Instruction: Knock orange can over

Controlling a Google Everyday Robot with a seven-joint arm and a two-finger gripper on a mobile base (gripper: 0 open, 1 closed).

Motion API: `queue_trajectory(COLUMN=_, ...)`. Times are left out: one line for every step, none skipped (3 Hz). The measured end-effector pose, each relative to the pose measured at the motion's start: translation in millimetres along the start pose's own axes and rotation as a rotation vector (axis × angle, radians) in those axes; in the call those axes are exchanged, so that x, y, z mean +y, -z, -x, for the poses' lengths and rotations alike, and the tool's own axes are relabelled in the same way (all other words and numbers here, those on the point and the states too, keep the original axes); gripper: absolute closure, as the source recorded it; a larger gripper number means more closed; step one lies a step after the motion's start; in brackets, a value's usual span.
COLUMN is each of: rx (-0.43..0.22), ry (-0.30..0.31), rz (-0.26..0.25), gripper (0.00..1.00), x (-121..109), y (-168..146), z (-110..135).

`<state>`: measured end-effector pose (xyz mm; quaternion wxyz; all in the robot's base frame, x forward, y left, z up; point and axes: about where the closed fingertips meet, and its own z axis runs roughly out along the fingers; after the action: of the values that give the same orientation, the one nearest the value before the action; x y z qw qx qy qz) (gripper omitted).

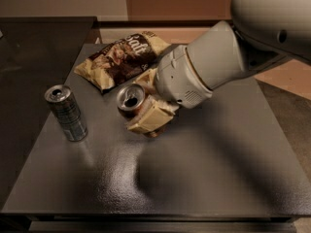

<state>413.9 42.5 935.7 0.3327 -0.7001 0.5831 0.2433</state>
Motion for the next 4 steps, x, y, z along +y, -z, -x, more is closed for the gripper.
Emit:
queue_trajectory(rx=0.148, ry=0.031, rz=-0.080, gripper=1.00, x=-19.6, y=19.4, z=-23.5)
queue_trajectory(rx=0.314, ry=0.047, rz=-0.111, gripper=1.00, x=-28.2, y=26.7, z=-49.0)
queue_trajectory(rx=0.482, ry=0.071, rz=-0.119, gripper=1.00, x=-28.9, y=29.6, z=-74.8)
queue_trajectory(rx=0.629, ry=0.099, rz=-0.131, gripper=0.82, x=-25.2, y=35.2, z=-94.3)
